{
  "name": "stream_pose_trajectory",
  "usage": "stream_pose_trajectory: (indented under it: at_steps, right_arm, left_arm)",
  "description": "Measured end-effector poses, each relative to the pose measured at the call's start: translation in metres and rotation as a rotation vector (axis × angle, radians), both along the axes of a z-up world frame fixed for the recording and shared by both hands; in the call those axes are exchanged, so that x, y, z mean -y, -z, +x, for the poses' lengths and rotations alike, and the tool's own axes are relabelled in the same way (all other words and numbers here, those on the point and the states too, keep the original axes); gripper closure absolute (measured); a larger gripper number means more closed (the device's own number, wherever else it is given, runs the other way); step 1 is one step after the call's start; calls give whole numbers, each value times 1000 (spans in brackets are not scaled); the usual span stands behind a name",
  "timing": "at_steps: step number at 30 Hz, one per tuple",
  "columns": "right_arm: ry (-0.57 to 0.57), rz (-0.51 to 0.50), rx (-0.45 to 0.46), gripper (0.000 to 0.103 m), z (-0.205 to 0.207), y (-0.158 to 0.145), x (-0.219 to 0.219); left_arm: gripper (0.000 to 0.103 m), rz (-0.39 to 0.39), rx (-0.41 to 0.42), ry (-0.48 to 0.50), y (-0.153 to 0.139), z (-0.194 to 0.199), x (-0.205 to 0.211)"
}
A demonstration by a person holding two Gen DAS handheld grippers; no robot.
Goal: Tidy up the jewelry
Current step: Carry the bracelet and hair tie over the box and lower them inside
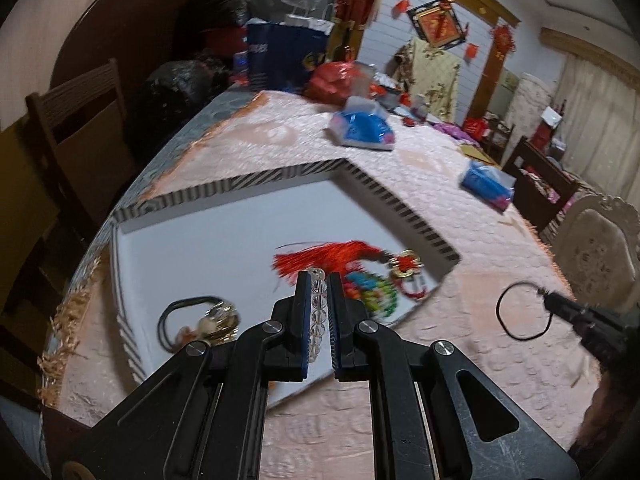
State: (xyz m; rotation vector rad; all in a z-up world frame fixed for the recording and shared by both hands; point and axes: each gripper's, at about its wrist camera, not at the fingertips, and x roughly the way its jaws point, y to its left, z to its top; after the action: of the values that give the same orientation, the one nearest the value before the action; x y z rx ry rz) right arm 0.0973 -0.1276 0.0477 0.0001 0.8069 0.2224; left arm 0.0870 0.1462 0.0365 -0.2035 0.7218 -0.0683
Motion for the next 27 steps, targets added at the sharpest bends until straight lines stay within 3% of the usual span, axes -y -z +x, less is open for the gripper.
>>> stream_pose_trajectory:
  at_steps: [5, 13, 21, 27]
  right_arm:
    - [-95, 77, 23, 100, 16, -9, -33]
    - [-157, 158, 37, 100, 48, -18, -73]
    - [-199, 163, -32, 100, 72, 7, -108]
    - [-189, 166, -80, 100, 79, 28, -110]
  left_arm:
    - [97, 15, -8, -31, 11, -2, -8]
    - [97, 25, -28, -65, 23, 1, -18]
    - [97, 24, -37, -79, 28, 2, -28]
    - [97, 26, -44, -81, 30, 2, -29]
